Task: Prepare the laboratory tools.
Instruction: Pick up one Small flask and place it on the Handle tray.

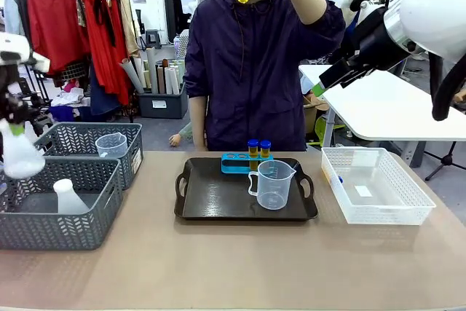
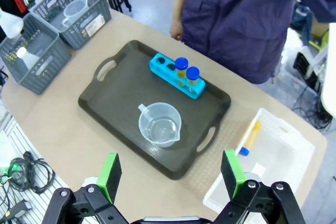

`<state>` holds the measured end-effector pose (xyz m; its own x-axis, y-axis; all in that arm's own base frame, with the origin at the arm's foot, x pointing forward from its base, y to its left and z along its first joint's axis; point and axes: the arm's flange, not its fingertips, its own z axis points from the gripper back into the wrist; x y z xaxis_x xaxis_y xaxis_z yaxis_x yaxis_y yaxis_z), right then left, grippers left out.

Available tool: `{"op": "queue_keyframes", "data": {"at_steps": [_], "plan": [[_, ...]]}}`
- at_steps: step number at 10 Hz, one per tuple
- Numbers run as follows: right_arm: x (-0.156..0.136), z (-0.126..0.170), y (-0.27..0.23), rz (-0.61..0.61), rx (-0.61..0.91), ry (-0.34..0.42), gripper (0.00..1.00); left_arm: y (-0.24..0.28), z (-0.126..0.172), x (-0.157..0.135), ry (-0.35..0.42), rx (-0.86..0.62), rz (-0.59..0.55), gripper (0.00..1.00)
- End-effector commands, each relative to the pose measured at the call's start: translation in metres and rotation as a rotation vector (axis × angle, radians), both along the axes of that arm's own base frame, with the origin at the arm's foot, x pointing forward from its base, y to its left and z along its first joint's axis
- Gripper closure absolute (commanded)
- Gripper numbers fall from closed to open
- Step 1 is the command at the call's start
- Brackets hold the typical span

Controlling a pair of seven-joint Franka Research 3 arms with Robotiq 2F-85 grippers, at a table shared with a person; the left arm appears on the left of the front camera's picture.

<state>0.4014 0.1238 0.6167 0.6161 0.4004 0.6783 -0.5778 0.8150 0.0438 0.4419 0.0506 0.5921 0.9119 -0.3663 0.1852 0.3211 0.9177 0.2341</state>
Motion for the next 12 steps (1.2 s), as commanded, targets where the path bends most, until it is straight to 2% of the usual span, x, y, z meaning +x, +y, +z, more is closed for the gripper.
{"op": "queue_keyframes", "data": {"at_steps": [1, 4, 7, 9, 10, 12], "plan": [[0.0, 0.0, -0.001, 0.007, 0.015, 0.002, 0.0, -0.026, 0.047, 0.018, -0.041, 0.077, -0.079, 1.0], [0.0, 0.0, -0.001, 0.007, 0.015, 0.002, 0.0, -0.089, 0.124, 0.042, -0.091, 0.053, -0.185, 1.0], [0.0, 0.0, -0.001, 0.007, 0.015, 0.002, 0.0, -0.143, 0.17, 0.043, -0.16, 0.063, -0.311, 1.0], [0.0, 0.0, -0.001, 0.007, 0.015, 0.002, 0.0, -0.158, 0.184, 0.038, -0.191, 0.028, -0.344, 1.0], [0.0, 0.0, -0.001, 0.007, 0.015, 0.002, 0.0, -0.158, 0.171, 0.038, -0.181, 0.061, -0.298, 1.0], [0.0, 0.0, -0.001, 0.007, 0.015, 0.002, 0.0, -0.158, 0.171, 0.038, -0.181, 0.061, -0.298, 1.0]]}}
